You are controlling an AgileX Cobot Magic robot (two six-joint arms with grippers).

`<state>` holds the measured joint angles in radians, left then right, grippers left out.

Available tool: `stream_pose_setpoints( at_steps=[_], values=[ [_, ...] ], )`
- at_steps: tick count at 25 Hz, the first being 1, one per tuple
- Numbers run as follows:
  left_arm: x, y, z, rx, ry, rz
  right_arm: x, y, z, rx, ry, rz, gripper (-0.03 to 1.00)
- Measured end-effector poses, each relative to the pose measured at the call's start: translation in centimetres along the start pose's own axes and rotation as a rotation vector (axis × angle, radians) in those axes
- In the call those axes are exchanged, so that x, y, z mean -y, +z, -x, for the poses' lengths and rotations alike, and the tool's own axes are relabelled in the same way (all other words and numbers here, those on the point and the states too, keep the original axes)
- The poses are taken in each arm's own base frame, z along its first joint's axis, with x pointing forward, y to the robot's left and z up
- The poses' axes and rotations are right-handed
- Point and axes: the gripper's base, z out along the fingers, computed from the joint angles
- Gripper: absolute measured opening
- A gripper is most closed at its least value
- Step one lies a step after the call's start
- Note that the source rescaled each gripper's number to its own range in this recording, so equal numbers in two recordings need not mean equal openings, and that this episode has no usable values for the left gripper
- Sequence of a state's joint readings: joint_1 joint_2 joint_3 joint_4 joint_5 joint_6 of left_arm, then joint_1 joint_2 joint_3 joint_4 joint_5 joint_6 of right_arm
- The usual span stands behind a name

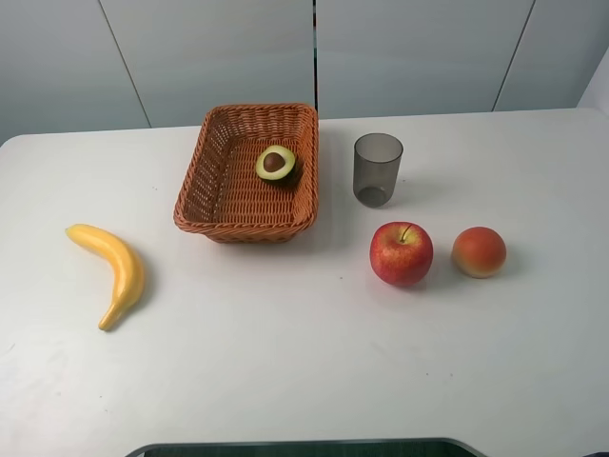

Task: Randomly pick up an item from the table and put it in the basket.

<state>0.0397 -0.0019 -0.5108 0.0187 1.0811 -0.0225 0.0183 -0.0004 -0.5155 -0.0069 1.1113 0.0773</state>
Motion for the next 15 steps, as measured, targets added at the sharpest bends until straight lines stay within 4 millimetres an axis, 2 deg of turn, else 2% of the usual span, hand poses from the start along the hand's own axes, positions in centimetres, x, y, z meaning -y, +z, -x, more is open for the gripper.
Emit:
stream_pose_setpoints(
  at_steps=[15],
  values=[
    [0.00,0.00,0.00,0.000,0.000,0.000,-0.03,0.04,0.04,0.008,-0.024,-0.027,1.00]
  ],
)
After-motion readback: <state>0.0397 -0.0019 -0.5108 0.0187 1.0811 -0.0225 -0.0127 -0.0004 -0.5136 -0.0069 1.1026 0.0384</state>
